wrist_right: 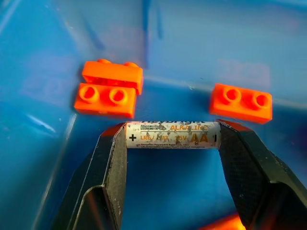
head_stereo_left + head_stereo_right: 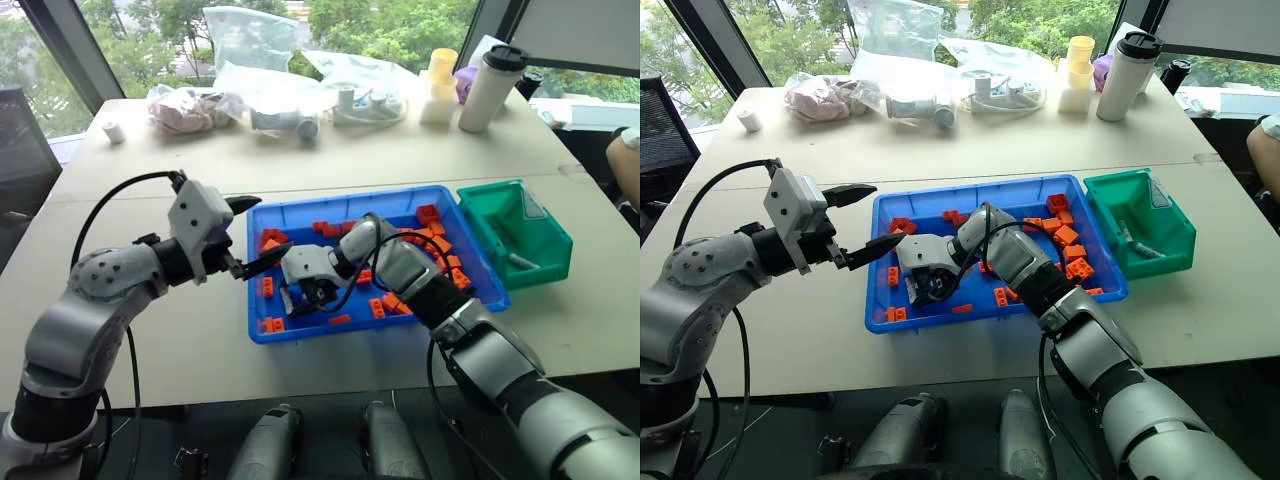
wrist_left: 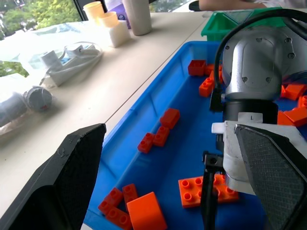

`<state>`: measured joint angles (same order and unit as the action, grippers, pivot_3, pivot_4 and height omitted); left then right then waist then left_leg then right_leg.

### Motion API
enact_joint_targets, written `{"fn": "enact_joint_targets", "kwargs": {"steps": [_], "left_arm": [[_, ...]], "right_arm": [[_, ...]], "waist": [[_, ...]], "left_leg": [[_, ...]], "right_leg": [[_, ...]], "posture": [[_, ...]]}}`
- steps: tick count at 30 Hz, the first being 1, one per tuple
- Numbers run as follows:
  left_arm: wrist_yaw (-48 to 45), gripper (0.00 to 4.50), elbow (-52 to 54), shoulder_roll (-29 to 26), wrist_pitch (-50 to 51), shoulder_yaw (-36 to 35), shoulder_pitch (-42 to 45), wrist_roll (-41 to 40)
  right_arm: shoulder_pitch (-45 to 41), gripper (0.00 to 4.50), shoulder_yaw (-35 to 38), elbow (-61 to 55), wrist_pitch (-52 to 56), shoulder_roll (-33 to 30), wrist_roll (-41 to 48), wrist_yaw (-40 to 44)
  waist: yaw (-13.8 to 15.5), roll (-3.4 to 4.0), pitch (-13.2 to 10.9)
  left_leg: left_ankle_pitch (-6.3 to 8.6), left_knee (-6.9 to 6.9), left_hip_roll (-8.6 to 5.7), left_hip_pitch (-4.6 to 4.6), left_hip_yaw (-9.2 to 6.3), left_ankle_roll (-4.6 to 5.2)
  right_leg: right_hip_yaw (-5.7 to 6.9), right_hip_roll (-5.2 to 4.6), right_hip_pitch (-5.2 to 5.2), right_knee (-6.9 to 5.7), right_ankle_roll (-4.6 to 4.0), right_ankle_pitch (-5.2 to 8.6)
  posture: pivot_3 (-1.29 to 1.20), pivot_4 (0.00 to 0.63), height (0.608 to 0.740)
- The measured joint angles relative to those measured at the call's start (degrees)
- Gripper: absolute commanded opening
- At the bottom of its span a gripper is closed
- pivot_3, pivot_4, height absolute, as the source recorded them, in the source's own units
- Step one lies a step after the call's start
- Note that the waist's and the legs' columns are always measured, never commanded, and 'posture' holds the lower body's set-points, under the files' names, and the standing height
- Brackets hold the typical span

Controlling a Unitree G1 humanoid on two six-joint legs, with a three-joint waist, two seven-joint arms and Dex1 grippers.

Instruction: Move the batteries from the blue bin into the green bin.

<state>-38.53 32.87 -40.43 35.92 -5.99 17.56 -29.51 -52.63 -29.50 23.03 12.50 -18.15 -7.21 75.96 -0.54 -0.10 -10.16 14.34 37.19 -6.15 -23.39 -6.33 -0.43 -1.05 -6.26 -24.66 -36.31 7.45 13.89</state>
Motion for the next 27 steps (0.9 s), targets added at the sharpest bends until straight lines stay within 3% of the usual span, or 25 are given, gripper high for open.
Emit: {"fn": "enact_joint_targets", "kwargs": {"steps": [6,15,18,27], "left_arm": [[0.0,4.5,-0.2,1.0,-0.4,0.4,0.1,0.1],[-2.6,4.5,-4.6,3.2,-3.7,4.0,2.1,1.0],[-4.1,4.5,-7.8,4.7,-5.7,6.0,5.3,1.9],[-6.3,4.5,-10.6,5.4,-8.0,7.4,7.0,3.3]], "right_arm": [[0.8,2.18,14.9,-13.7,8.4,-15.4,5.8,-1.6],[7.2,2.18,29.2,-14.2,17.3,-34.8,7.5,-8.2],[9.4,2.18,31.2,-12.6,18.3,-38.8,7.1,-11.1],[14.4,2.18,31.6,-8.2,18.7,-40.4,6.4,-15.4]], "waist": [[-0.1,-0.01,0.0],[0.0,-0.01,0.0],[0.0,-0.01,0.0],[0.0,0.0,0.0]], "left_leg": [[0.01,-0.07,0.02,-0.01,0.0,0.01],[0.02,-0.06,0.01,-0.01,0.12,0.04],[0.02,-0.06,0.02,0.0,0.12,0.04],[0.02,-0.03,0.0,0.01,0.19,0.06]], "right_leg": [[0.02,-0.02,-0.02,0.02,0.0,0.0],[0.0,-0.12,0.01,0.06,0.0,0.0],[0.02,-0.12,0.04,0.07,0.0,0.0],[-0.03,-0.15,0.05,0.07,0.0,0.0]], "posture": [[0.0,0.15,0.74],[0.0,0.15,0.74],[0.0,0.15,0.74],[0.0,0.15,0.74]]}}
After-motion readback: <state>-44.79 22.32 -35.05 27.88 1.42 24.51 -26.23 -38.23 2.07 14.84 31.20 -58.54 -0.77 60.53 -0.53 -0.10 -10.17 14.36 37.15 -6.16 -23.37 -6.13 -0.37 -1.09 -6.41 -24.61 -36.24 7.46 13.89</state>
